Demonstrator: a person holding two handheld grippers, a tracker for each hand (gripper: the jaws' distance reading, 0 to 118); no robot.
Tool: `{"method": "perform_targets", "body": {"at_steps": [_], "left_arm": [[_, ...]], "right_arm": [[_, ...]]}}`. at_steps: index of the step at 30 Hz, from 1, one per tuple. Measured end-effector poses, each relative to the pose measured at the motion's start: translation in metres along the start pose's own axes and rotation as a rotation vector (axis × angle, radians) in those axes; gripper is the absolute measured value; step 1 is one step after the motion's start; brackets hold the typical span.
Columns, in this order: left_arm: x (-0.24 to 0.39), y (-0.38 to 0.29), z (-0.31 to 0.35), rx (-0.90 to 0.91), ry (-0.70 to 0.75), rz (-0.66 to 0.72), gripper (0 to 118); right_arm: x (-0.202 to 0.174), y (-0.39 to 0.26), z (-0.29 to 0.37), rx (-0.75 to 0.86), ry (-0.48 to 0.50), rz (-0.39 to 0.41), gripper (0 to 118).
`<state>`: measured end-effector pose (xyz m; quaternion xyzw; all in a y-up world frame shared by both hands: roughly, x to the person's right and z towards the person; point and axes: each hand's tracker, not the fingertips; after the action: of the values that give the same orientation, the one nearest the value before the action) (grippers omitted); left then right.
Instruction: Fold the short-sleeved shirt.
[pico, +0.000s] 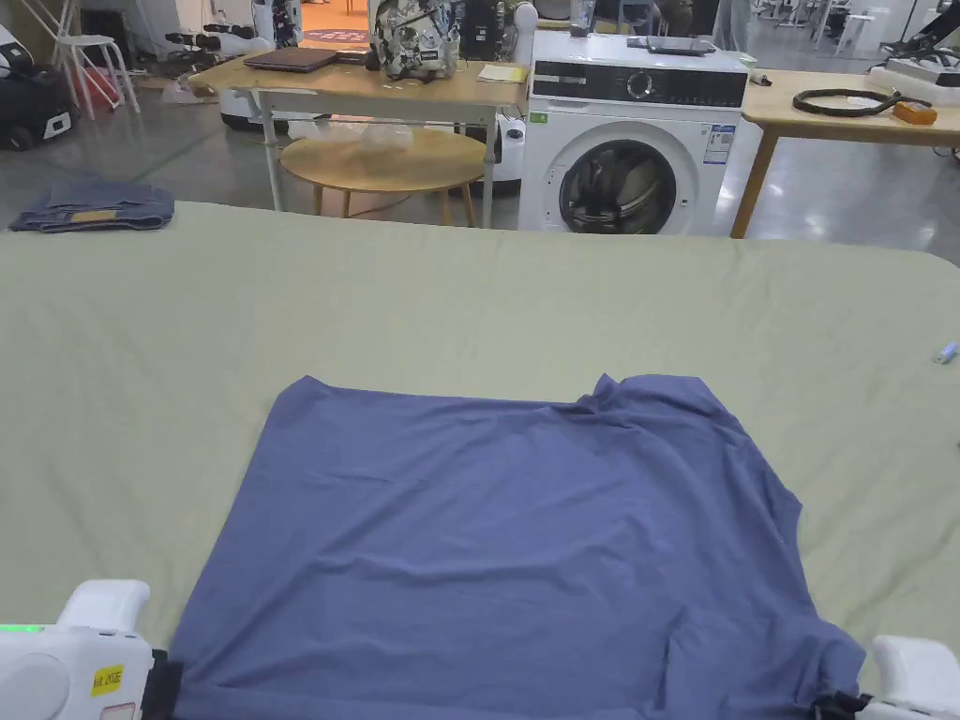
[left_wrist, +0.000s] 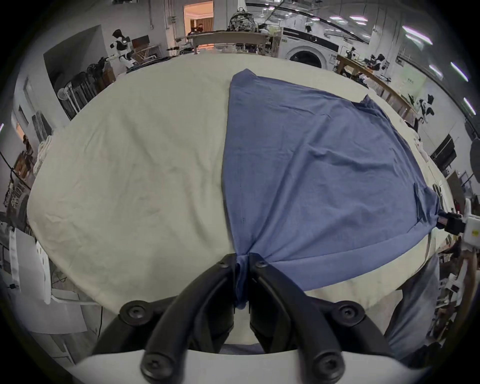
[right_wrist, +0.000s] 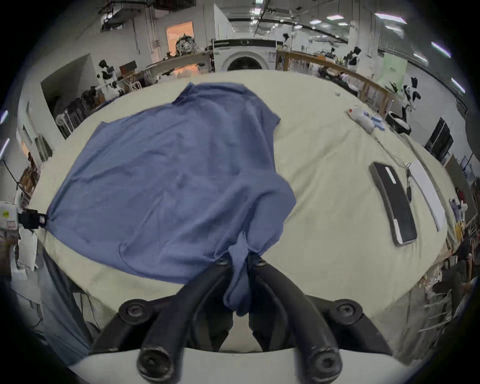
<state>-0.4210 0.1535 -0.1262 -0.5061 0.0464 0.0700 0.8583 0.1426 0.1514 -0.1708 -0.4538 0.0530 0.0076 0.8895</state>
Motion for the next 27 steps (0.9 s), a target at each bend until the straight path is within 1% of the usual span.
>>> {"method": "perform_targets", "body": {"at_steps": [3, 7, 11, 13, 14, 20, 24, 27], "left_arm": [[-0.002, 0.010, 0.006, 0.037, -0.023, 0.016, 2], [-0.002, 0.036, 0.019, 0.100, -0.038, 0.027, 2], [0.001, 0.073, 0.023, 0.154, -0.050, 0.040, 2], [0.003, 0.096, 0.018, 0.160, -0.056, 0.043, 2], [0.003, 0.106, 0.014, 0.191, -0.054, 0.044, 2], [0.009, 0.161, -0.033, 0.161, -0.020, 0.038, 2], [0.010, 0.178, -0.065, 0.098, 0.006, 0.045, 2], [0.013, 0.184, -0.080, 0.085, 0.013, 0.047, 2]], "right_arm": [[-0.002, 0.021, 0.013, 0.040, 0.021, 0.000, 7], [-0.003, 0.053, 0.018, 0.069, 0.024, 0.005, 7], [-0.004, 0.087, 0.012, 0.103, 0.018, -0.029, 7], [-0.004, 0.106, 0.002, 0.121, 0.014, -0.040, 7], [-0.007, 0.114, -0.003, 0.123, 0.011, -0.040, 7], [-0.015, 0.155, -0.059, 0.110, 0.001, -0.039, 7], [-0.020, 0.166, -0.097, 0.050, -0.021, -0.014, 7], [-0.022, 0.169, -0.118, 0.020, -0.035, -0.003, 7]]}}
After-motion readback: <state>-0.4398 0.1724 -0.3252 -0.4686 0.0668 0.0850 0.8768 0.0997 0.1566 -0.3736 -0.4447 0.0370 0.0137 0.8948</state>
